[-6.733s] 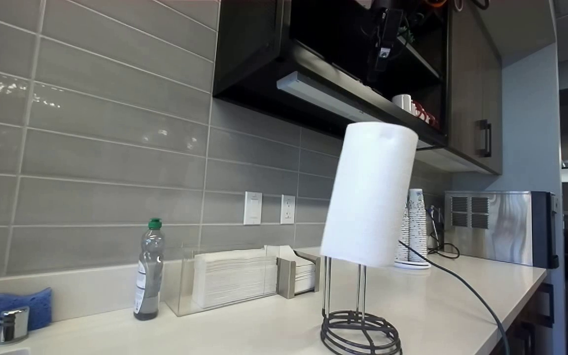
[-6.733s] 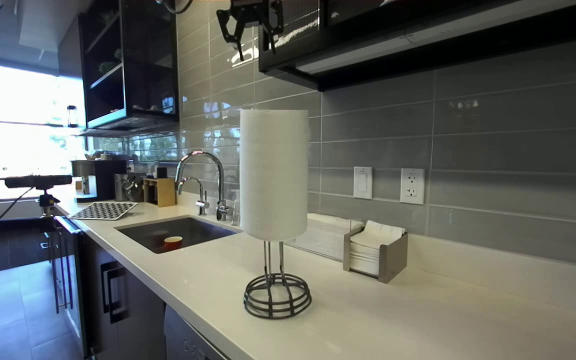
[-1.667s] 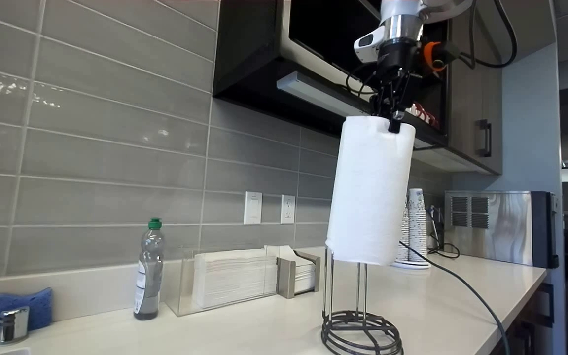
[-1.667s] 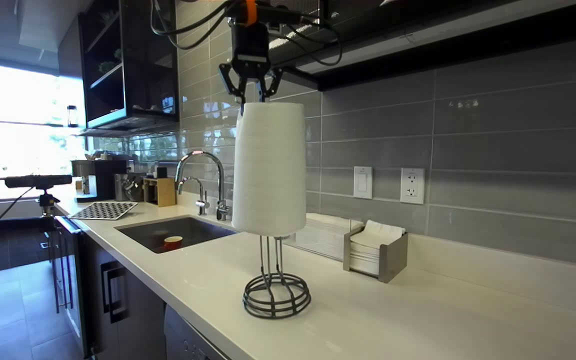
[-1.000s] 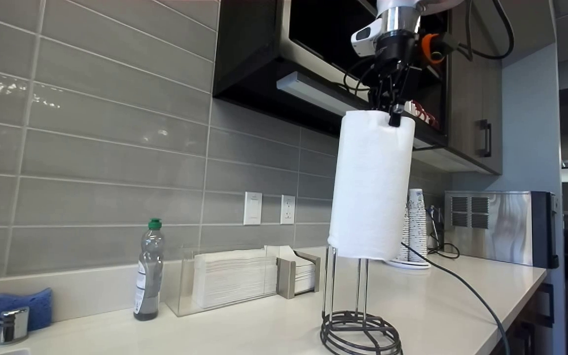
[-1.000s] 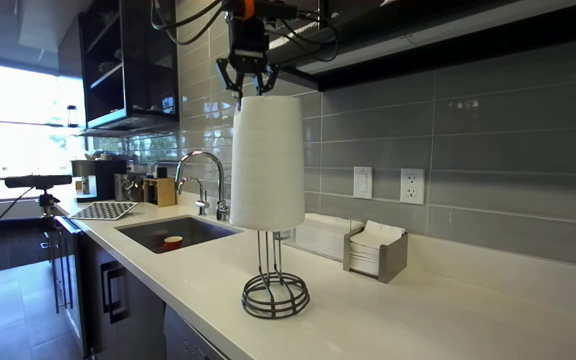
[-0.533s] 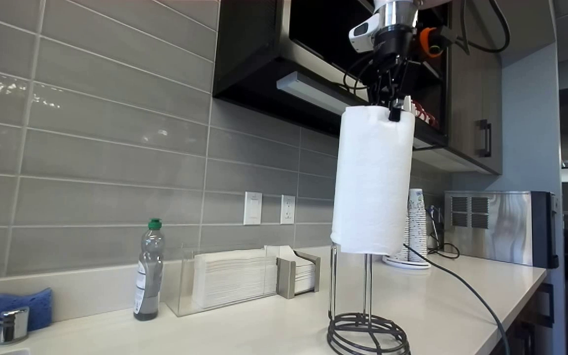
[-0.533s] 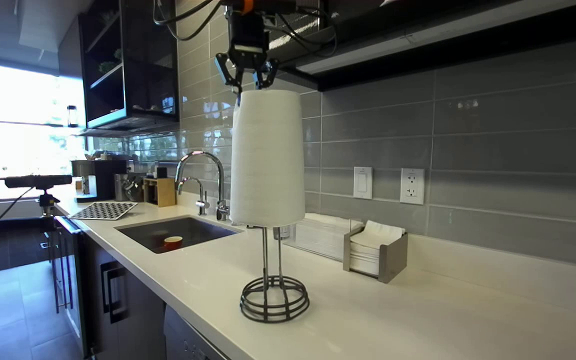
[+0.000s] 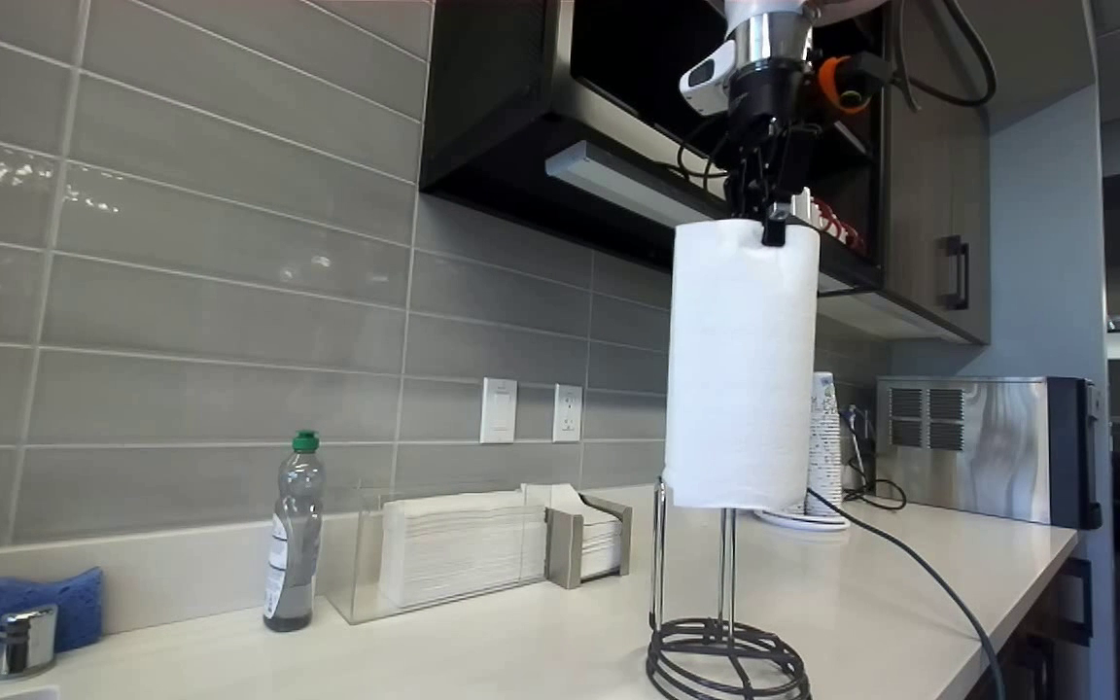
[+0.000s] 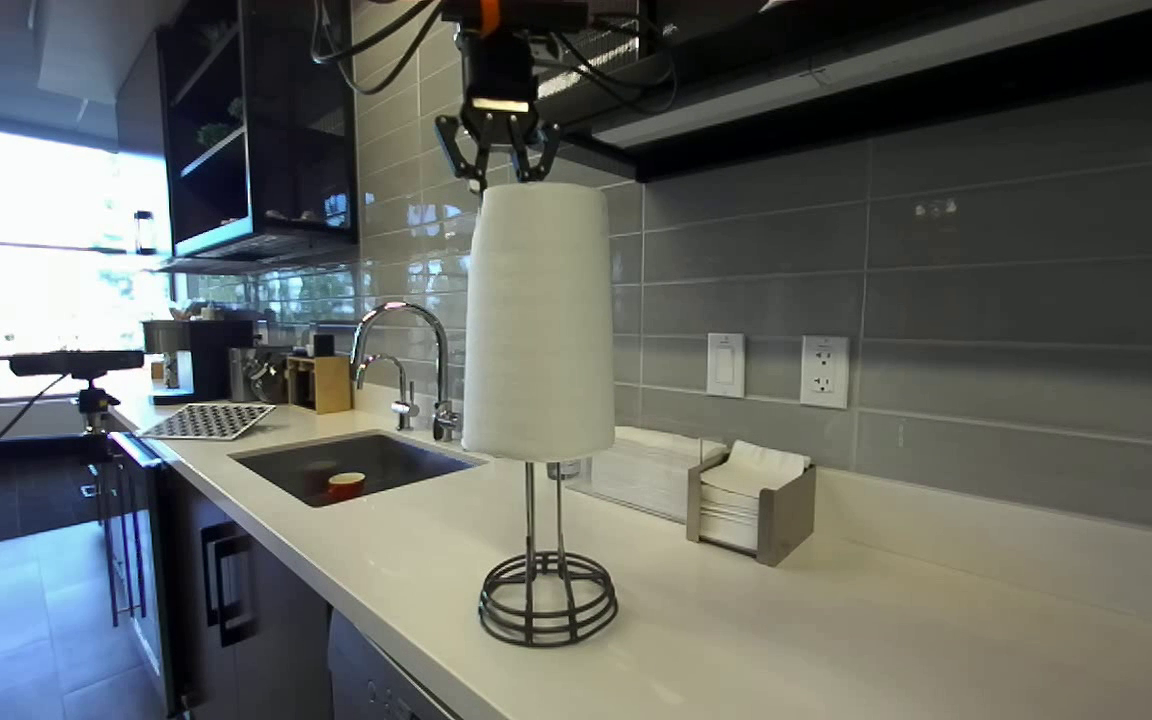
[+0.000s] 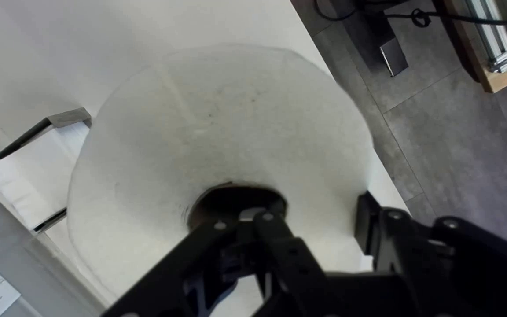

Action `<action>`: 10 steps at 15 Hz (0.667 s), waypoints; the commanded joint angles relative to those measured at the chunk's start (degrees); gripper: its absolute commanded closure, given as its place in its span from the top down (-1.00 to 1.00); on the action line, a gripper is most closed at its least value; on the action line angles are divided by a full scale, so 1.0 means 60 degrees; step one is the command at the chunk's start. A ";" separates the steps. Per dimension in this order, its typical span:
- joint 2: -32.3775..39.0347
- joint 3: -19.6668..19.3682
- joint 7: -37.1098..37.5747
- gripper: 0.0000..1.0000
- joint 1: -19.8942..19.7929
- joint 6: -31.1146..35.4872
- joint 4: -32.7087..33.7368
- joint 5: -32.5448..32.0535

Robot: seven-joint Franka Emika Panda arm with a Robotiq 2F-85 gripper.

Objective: Put the paper towel roll on the metal holder

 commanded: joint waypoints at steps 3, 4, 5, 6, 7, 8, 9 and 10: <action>0.0344 0.0206 0.1512 -0.69 -0.0116 -0.0092 0.0564 -0.0234; 0.0341 0.0210 0.1825 -0.69 -0.0123 -0.0060 0.0531 -0.0251; 0.0331 0.0201 0.2111 -0.69 -0.0134 -0.0037 0.0494 -0.0251; 0.0311 0.0197 0.2415 -0.69 -0.0140 0.0002 0.0442 -0.0259; 0.0325 0.0196 0.2693 -0.69 -0.0140 -0.0042 0.0454 -0.0257; 0.0305 0.0199 0.2994 -0.69 -0.0141 -0.0022 0.0394 -0.0291; 0.0303 0.0196 0.3225 -0.69 -0.0139 -0.0028 0.0375 -0.0281; 0.0302 0.0197 0.3458 -0.69 -0.0140 -0.0008 0.0346 -0.0319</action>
